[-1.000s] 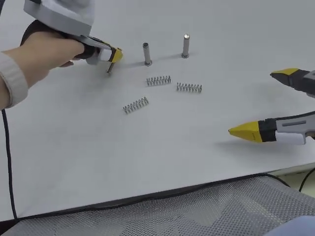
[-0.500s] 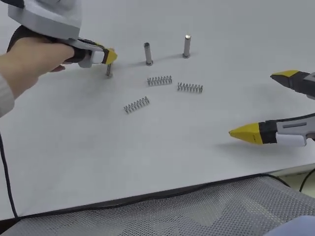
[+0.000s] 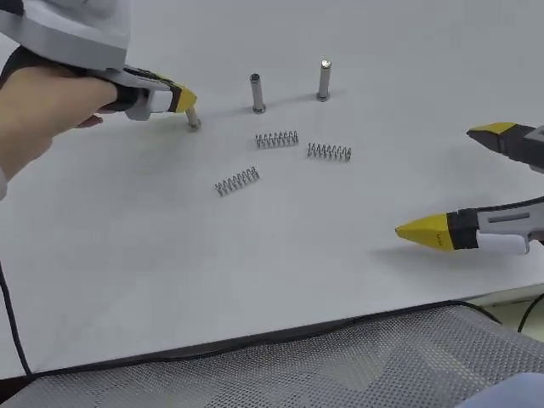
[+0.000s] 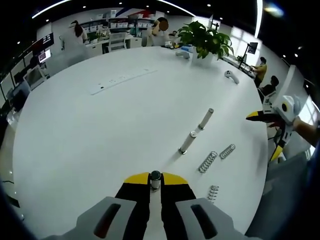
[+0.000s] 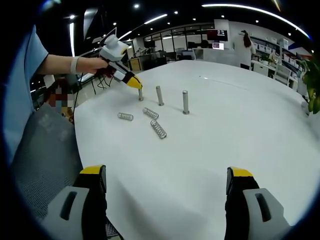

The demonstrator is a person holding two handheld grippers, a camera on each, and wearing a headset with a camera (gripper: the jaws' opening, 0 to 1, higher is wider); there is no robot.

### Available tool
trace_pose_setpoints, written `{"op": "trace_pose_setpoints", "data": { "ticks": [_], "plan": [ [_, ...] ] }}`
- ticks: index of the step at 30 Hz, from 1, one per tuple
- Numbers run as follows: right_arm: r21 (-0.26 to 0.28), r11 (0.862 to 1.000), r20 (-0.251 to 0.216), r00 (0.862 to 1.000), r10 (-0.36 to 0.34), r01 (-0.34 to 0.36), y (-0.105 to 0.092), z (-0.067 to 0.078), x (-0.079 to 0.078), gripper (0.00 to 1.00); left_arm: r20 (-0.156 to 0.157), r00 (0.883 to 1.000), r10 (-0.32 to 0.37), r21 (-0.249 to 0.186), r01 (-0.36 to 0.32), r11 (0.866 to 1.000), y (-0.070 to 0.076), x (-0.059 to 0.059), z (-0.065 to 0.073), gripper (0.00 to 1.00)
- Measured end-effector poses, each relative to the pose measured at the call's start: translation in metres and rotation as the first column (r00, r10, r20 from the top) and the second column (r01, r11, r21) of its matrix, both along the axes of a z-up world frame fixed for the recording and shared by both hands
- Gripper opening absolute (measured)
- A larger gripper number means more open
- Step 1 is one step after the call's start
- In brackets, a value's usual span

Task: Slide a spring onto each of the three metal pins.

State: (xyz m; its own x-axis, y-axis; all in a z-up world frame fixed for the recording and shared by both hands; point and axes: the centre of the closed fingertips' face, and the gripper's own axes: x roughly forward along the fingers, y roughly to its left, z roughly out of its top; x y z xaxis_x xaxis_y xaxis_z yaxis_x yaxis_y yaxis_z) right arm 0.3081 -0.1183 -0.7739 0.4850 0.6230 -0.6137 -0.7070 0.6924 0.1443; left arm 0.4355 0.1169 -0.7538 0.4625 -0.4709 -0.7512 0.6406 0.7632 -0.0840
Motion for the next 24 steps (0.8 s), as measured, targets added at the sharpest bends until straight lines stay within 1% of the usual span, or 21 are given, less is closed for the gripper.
{"op": "trace_pose_setpoints", "data": {
  "ticks": [4,6,8,11,16,19,20,22,24],
  "plan": [
    [0.002,1.000,0.001,1.000,0.002,-0.002,0.002,0.001,0.000,0.99,0.009,1.000,0.004,-0.006,-0.004,1.000,0.000,0.001,0.003,0.00],
    [0.003,1.000,0.002,1.000,0.002,-0.002,0.002,0.001,0.001,0.99,0.012,1.000,0.006,-0.016,-0.006,1.000,-0.001,0.002,0.005,0.00],
    [0.003,1.000,0.003,1.000,0.003,-0.003,0.003,0.002,0.001,0.99,0.015,1.000,0.004,-0.013,-0.004,1.000,-0.002,0.002,0.005,0.00],
    [0.003,1.000,0.003,1.000,0.002,-0.002,0.002,0.002,0.001,0.99,0.021,1.000,0.002,-0.022,-0.002,1.000,-0.005,0.003,0.005,0.00],
    [0.000,1.000,0.001,1.000,0.000,0.000,0.001,0.002,0.001,0.99,0.028,1.000,-0.001,-0.021,0.002,1.000,-0.007,0.005,0.001,0.00],
    [-0.002,1.000,-0.002,1.000,-0.002,0.002,-0.001,0.001,0.000,0.99,0.029,1.000,0.003,-0.029,-0.002,1.000,-0.008,0.006,0.000,0.00],
    [-0.002,1.000,-0.003,1.000,-0.003,0.003,-0.001,0.001,0.000,0.99,0.025,1.000,0.002,-0.030,-0.001,1.000,-0.008,0.008,-0.001,0.00],
    [-0.004,1.000,-0.004,1.000,-0.003,0.003,-0.002,0.001,0.000,0.99,0.038,0.999,0.004,-0.026,-0.003,1.000,-0.008,0.011,-0.002,0.00],
    [-0.004,1.000,-0.004,1.000,-0.004,0.004,-0.003,0.000,-0.001,0.99,0.036,0.999,0.006,-0.032,-0.005,0.999,-0.008,0.011,-0.002,0.00]
  ]
}}
